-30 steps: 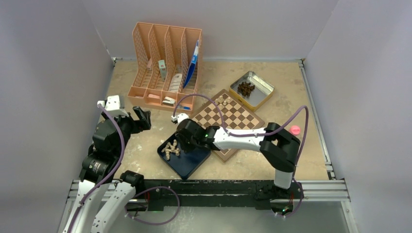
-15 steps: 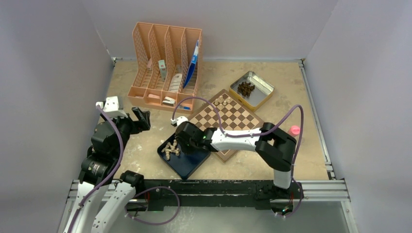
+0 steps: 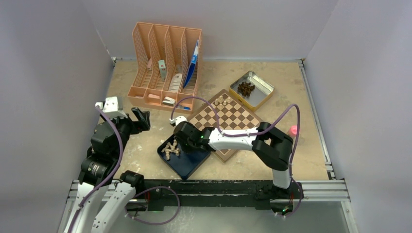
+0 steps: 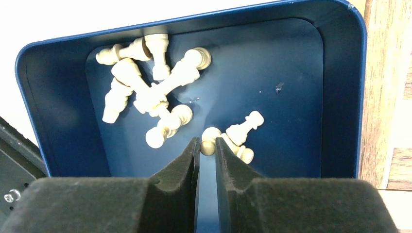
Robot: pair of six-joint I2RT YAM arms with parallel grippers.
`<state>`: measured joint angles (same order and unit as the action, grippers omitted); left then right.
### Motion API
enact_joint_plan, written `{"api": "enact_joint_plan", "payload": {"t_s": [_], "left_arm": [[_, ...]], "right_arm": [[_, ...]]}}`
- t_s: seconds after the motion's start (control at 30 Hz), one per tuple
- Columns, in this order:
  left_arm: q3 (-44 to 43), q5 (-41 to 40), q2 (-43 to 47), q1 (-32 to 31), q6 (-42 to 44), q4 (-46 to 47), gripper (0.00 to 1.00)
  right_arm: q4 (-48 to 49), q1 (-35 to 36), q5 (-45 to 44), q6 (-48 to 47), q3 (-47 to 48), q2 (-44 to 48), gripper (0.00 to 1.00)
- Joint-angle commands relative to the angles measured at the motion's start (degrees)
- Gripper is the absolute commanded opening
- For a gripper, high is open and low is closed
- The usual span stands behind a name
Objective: Set up the chess pieces on the board
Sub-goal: Pick up the chess piece from the storage box.
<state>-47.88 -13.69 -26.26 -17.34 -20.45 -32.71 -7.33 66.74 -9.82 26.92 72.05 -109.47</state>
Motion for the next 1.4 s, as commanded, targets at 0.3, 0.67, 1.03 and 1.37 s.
{"api": "enact_joint_plan", "payload": {"t_s": [0.3, 0.67, 1.03, 1.37], "left_arm": [[0.1, 0.1, -0.2, -0.1, -0.1, 1.5, 0.84], [0.0, 0.2, -0.4, -0.1, 0.0, 1.6, 0.84], [0.1, 0.7, -0.7, -0.1, 0.1, 1.7, 0.84], [0.2, 1.0, -0.9, -0.1, 0.3, 2.0, 0.84]], "right_arm": [[-6.5, -0.1, -3.7, -1.6, 4.5, 6.5, 0.16], [-6.4, -5.5, -2.7, -2.8, 3.8, 11.0, 0.16], [-7.5, -17.7, -4.8, -4.2, 3.2, 13.1, 0.17], [-6.6, -25.6, -7.5, -4.7, 7.4, 6.3, 0.17]]}}
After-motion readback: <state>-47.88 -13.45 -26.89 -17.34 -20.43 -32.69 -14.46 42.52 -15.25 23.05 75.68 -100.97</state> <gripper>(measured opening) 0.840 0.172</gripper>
